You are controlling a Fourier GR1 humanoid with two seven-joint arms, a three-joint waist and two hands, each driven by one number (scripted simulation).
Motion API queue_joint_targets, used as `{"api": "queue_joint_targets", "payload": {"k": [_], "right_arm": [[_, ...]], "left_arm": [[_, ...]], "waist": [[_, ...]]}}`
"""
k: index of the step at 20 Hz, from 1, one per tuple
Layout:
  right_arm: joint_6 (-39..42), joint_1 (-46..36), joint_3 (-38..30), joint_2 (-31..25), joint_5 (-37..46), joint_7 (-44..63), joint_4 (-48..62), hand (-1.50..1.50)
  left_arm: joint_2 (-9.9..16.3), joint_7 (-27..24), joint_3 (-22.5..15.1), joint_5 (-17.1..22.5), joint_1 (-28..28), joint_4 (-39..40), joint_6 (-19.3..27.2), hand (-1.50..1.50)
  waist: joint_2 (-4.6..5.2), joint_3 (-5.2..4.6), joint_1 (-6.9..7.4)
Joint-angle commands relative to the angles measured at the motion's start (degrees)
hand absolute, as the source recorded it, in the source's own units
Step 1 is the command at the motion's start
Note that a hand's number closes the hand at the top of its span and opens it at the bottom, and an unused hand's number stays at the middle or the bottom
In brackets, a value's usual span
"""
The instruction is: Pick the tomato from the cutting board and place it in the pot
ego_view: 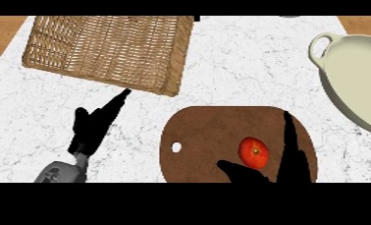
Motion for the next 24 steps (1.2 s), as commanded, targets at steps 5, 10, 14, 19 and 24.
{"api": "queue_joint_targets", "payload": {"k": [5,10,14,19,24], "right_arm": [[-4.3,9.6,2.3,-1.7,3.9,-2.7,-1.8,-1.50],[-6.9,9.8,0.2,-2.6,-3.7,-8.7,-1.2,-1.50],[-11.8,10.5,-0.3,-3.6,-13.9,-18.6,-1.5,-1.50],[-17.2,8.3,-0.6,-1.1,-23.0,-29.5,5.3,-1.50],[-18.9,11.6,-2.1,-2.1,-36.3,-43.2,10.7,-1.50]], "left_arm": [[-0.7,1.6,1.7,-2.4,4.2,-3.9,-0.8,0.00],[-4.4,3.3,3.0,-4.7,-2.5,0.7,-0.6,0.00],[-2.1,0.7,4.1,-3.6,0.0,0.7,-3.4,0.00],[-2.2,4.2,5.1,-3.5,0.2,-2.8,-3.0,0.00],[-4.0,4.9,6.4,-3.5,-1.4,-0.2,-4.2,0.00]], "waist": [[-0.01,-0.12,-0.09],[0.10,-0.12,-0.23],[0.09,-0.09,-0.20],[0.08,-0.07,0.06],[0.09,-0.08,-0.24]]}}
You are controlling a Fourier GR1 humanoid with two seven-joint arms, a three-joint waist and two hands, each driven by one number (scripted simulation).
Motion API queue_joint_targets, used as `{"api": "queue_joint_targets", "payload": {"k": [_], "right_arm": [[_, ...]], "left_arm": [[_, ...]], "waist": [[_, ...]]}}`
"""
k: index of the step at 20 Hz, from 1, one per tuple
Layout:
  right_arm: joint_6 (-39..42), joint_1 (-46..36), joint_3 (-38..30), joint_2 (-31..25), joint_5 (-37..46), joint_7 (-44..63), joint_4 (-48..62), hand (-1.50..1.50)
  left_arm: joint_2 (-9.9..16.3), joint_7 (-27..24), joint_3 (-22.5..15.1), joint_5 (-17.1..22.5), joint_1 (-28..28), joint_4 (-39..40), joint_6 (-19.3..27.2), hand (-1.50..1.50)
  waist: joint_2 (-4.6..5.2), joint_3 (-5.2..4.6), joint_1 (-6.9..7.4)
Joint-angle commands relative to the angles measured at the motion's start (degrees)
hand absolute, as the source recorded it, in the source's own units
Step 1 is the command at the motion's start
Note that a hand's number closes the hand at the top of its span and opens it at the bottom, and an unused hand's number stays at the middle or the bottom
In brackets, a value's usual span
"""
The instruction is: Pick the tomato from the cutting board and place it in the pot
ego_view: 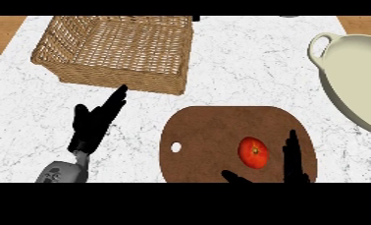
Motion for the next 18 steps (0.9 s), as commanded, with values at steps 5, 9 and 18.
{"api": "queue_joint_targets", "payload": {"k": [5,9,18], "right_arm": [[-2.5,-1.0,-1.9,2.5,-17.9,-19.8,13.1,-1.50],[3.5,-5.6,-9.0,2.1,-24.9,-27.9,21.5,1.50],[0.9,-6.2,-4.3,2.5,-27.1,-37.3,26.2,1.50]], "left_arm": [[-0.1,-0.3,1.8,-1.3,1.7,-0.6,-2.0,0.00],[-1.1,0.0,1.8,-2.4,0.1,0.4,-1.8,0.00],[-3.6,0.4,0.8,-3.7,1.7,-1.3,-0.6,0.00]], "waist": [[0.03,-0.02,0.08],[0.12,0.01,0.01],[0.08,0.01,0.19]]}}
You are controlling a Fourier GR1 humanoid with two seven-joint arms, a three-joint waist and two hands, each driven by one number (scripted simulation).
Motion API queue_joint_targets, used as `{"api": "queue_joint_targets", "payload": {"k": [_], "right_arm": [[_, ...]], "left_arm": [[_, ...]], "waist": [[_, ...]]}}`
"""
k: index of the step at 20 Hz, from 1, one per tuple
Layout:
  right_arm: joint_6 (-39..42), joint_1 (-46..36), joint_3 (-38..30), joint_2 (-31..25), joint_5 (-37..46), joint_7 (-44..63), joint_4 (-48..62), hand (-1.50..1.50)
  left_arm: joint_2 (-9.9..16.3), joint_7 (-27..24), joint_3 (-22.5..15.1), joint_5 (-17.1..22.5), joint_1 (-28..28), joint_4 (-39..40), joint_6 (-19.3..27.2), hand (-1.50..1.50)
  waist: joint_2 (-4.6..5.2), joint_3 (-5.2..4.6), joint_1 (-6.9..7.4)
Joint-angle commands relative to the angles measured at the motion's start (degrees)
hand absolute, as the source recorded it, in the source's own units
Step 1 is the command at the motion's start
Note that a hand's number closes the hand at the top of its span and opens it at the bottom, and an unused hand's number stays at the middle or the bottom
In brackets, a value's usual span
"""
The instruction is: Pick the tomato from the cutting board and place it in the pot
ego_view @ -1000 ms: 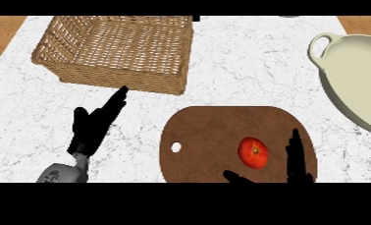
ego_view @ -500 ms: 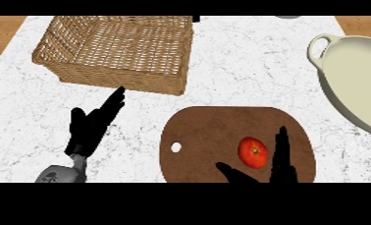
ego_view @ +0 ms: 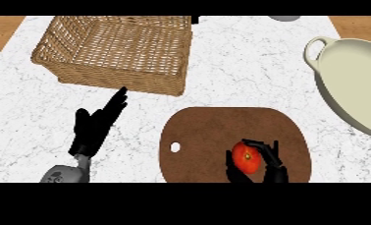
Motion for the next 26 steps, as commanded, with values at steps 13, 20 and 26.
{"api": "queue_joint_targets", "payload": {"k": [13,20,26], "right_arm": [[28.7,1.5,-20.8,-31.8,-18.9,-14.0,2.7,1.50],[47.8,1.0,-36.1,-46.6,-28.6,-24.6,16.0,1.50],[59.8,-1.3,-44.2,-56.2,-28.6,-36.3,35.7,1.50]], "left_arm": [[0.0,-0.7,1.8,0.1,1.0,0.6,0.1,0.00],[0.2,-1.4,1.7,0.8,2.1,0.4,-1.2,0.00],[1.3,-0.3,1.8,1.2,1.0,-0.8,-2.6,0.00]], "waist": [[0.95,1.89,-2.26],[1.19,1.90,-1.54],[1.53,1.91,0.95]]}}
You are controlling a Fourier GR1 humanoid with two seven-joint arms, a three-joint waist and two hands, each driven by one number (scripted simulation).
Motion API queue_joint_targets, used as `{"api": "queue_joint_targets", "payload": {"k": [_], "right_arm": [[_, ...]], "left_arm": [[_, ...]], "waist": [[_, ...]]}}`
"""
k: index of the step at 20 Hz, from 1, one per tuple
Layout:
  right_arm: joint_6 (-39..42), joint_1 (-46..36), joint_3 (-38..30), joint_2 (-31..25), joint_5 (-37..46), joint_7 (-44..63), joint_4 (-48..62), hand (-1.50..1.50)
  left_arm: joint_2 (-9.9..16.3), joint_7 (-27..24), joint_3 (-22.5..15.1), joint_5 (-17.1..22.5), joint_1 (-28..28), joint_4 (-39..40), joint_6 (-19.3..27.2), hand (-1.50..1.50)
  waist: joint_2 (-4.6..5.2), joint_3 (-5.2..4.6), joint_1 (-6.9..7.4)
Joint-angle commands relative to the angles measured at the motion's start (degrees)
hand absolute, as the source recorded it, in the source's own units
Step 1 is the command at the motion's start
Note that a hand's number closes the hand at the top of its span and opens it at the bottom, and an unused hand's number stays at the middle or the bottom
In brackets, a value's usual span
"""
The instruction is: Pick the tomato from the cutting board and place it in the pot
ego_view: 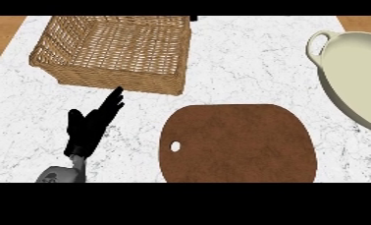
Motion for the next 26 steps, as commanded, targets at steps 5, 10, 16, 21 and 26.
{"api": "queue_joint_targets", "payload": {"k": [5,10,16,21,26], "right_arm": [[12.1,-6.3,-7.4,-13.0,4.2,-16.4,24.2,1.50],[10.6,-18.2,-3.5,-15.4,11.0,-16.3,33.9,1.50],[9.4,-29.8,-0.2,-19.9,16.2,-9.1,35.5,1.50],[5.9,-36.8,6.0,-17.9,24.3,-6.9,35.0,1.50],[2.1,-43.3,11.3,-13.1,31.3,-1.8,34.3,1.50]], "left_arm": [[0.3,0.9,-0.1,-0.2,-1.8,0.6,-1.0,0.00],[-0.5,1.5,-0.3,-0.4,-3.8,2.5,-2.0,0.00],[-1.0,2.1,-1.4,-1.9,-2.4,0.5,-1.4,0.00],[-1.5,1.9,-0.5,-1.8,-4.3,2.3,-2.0,0.00],[-2.7,3.1,-1.1,-1.8,-2.3,-0.5,-1.5,0.00]], "waist": [[0.36,-0.19,2.03],[0.45,-0.36,2.67],[0.45,-0.46,3.24],[0.55,-0.51,2.97],[0.39,-0.56,2.97]]}}
